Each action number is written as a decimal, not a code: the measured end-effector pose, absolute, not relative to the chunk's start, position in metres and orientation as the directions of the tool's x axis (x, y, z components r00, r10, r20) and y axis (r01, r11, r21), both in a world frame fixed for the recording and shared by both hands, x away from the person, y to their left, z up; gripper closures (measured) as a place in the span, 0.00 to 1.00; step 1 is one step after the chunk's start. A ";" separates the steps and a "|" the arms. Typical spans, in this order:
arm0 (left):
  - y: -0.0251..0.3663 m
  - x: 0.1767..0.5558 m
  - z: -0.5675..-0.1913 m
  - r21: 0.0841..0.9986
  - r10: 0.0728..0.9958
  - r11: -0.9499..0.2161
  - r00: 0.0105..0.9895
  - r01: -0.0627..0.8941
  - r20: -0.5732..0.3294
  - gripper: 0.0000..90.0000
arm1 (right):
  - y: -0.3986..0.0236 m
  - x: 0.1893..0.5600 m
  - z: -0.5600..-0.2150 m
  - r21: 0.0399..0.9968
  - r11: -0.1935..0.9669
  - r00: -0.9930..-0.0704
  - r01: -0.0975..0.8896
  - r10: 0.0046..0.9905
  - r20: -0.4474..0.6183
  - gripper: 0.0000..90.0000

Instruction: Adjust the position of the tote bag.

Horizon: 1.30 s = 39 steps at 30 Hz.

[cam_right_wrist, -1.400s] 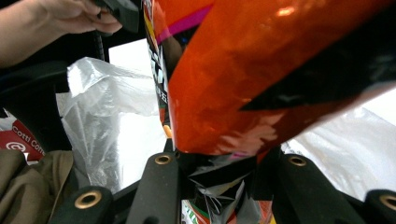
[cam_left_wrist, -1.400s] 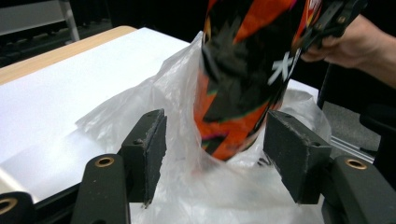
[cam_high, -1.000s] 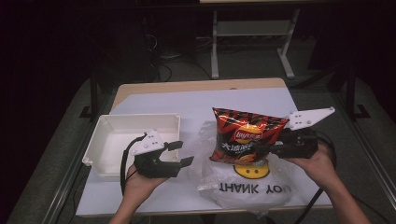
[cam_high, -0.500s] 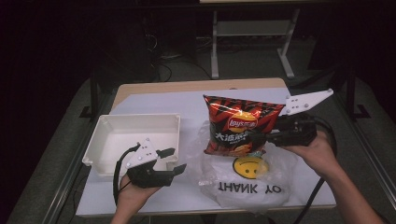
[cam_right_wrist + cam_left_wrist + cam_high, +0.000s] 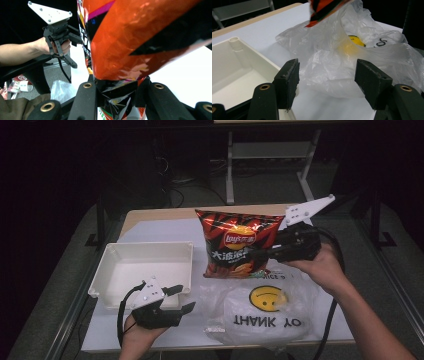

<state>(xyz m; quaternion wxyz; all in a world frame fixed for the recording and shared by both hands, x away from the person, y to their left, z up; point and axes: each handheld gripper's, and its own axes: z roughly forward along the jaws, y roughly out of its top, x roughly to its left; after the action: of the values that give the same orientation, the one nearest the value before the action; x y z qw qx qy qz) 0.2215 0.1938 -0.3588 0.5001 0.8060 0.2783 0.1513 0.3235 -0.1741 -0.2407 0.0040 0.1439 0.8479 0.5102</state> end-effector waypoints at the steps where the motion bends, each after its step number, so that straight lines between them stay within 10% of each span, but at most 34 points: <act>1: 0.194 0.220 -0.359 0.891 0.601 -0.344 0.799 0.298 -0.035 0.40 | -0.170 0.326 -0.240 0.865 0.444 -0.961 0.233 0.239 0.136 0.78; 39: 0.201 0.204 -0.378 0.867 0.596 -0.402 0.803 0.295 0.004 0.39 | -0.054 0.371 -0.241 0.847 0.496 -0.980 0.193 0.145 0.138 0.79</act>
<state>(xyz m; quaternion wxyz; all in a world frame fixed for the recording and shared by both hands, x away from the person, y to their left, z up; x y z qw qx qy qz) 0.2038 0.2005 -0.3778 0.4747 0.8222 0.2711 0.1588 0.3707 -0.0542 -0.2406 -0.0242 0.0977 0.8644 0.4926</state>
